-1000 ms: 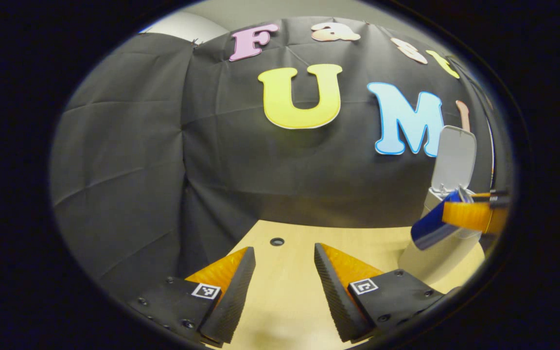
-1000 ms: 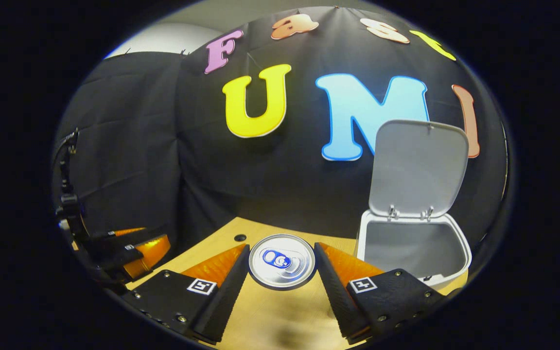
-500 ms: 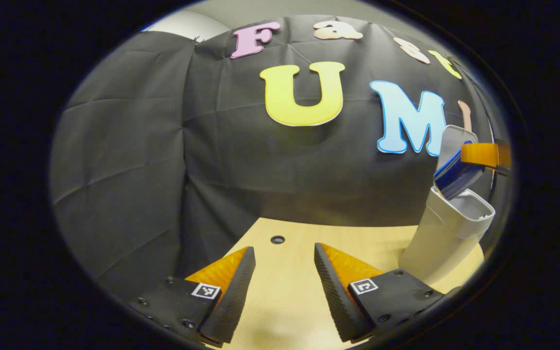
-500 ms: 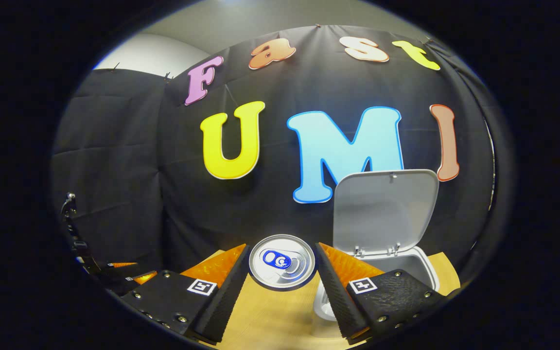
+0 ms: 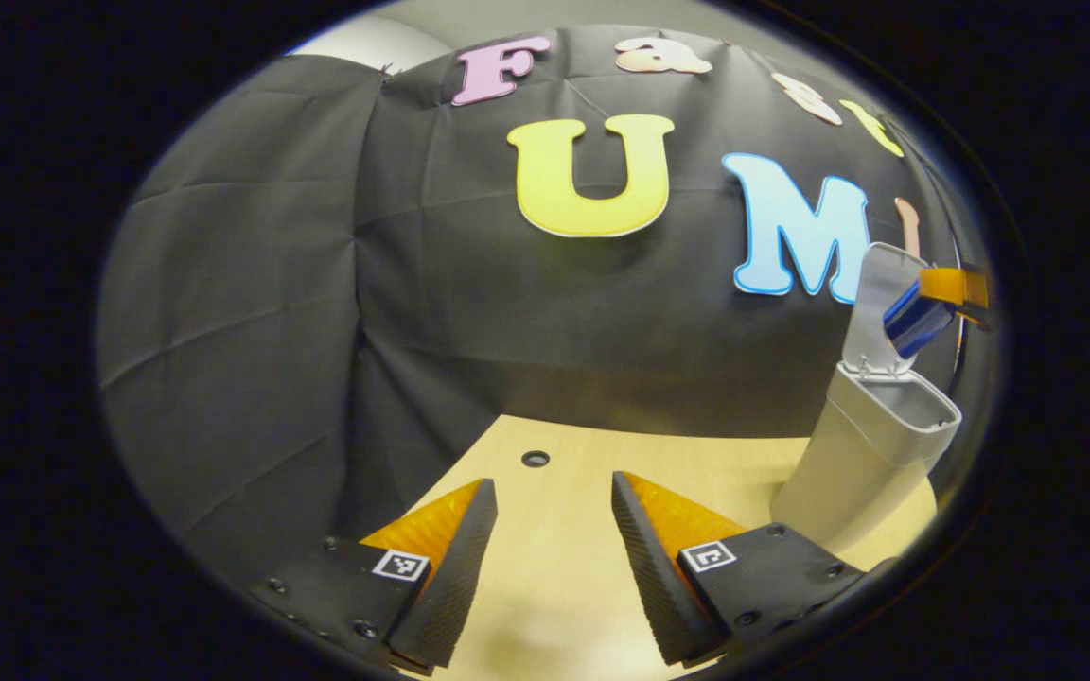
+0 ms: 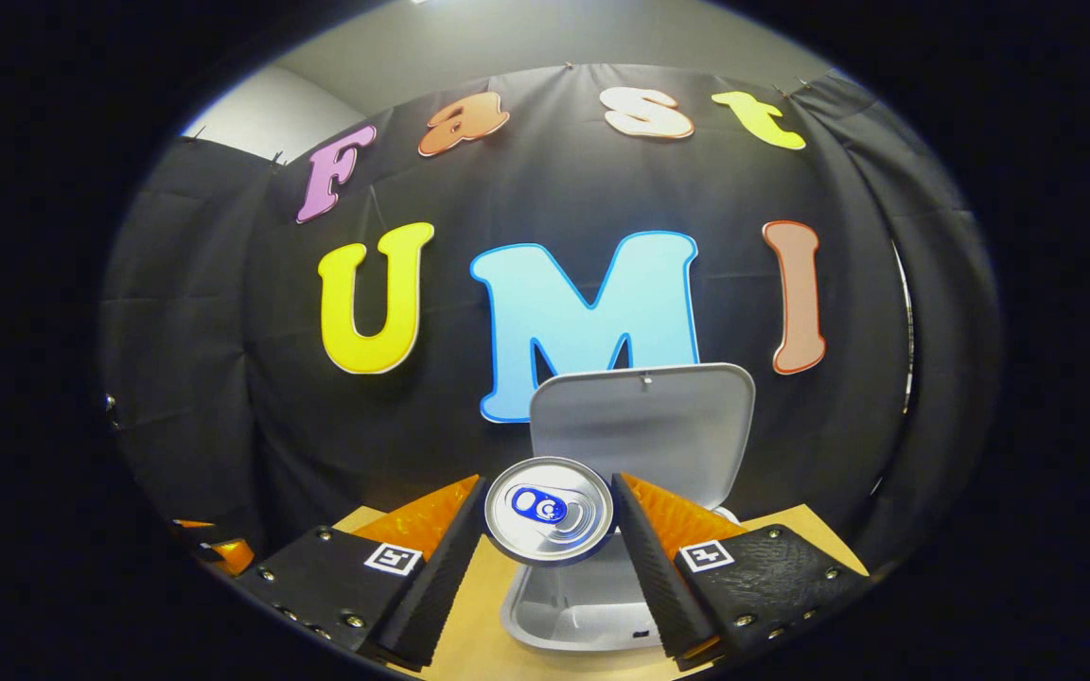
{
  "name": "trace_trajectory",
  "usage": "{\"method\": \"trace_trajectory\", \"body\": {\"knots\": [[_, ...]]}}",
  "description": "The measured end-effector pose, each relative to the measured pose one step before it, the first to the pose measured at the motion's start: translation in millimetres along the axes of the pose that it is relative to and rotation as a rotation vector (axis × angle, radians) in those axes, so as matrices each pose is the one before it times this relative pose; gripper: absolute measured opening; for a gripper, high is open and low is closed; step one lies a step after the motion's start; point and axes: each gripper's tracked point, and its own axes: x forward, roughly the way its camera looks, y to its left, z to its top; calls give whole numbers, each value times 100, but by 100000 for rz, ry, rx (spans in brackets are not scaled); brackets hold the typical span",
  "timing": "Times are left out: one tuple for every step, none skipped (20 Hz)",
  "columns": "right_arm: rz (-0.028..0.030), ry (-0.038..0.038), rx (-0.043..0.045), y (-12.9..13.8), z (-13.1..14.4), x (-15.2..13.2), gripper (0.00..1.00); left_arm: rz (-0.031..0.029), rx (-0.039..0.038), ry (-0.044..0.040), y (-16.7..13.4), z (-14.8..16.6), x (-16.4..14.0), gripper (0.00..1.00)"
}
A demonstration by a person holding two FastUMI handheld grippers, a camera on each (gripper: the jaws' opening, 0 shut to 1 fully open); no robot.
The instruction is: Press the lid of the desktop garbage bin to open it, pick up the crumpled paper on the desktop and throw it into the bin, then pick up the pop can on the desktop and drop it into the bin, and finally close the garbage bin lid.
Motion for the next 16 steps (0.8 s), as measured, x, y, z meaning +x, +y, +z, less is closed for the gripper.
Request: {"method": "trace_trajectory", "body": {"knots": [[-1139,584,-377,-565,-313,48,84,96,9,225,59,-68,56,82],[-986,603,-537,-538,-310,36,84,48,-90,234,17,-32,-53,82],[-946,675,-549,-410,-297,117,84,64,-188,177,-24,-55,-15,82],[-606,806,-478,-330,-389,210,84,5,-189,208,-55,-27,-3,82],[-672,1011,-328,-323,-396,129,84,38,-119,161,-25,-116,16,82],[-348,971,24,-273,-512,206,84,53,88,105,-55,-27,19,89],[-462,1271,218,-252,-414,192,84,154,361,197,-34,-172,39,89],[-335,1308,281,-214,-578,150,84,96,358,188,-40,-98,-25,89],[-364,1287,321,-169,-511,181,84,-41,212,180,-84,-124,-15,89],[-202,1183,254,-174,-557,147,84,18,173,100,-63,-15,45,89],[-317,1281,104,-187,-517,127,84,49,62,162,47,-54,39,89],[-294,1184,80,-214,-531,108,84,-12,25,154,-74,-30,14,89],[-264,827,140,-188,-347,116,84,82,125,108,40,-53,48,89],[-364,713,233,-122,-386,109,84,194,351,104,-30,-11,45,89],[-322,894,401,-191,-409,107,84,104,454,100,-9,-125,72,89],[-304,1114,481,-76,-487,107,84,65,402,167,-34,-29,63,89]]}}
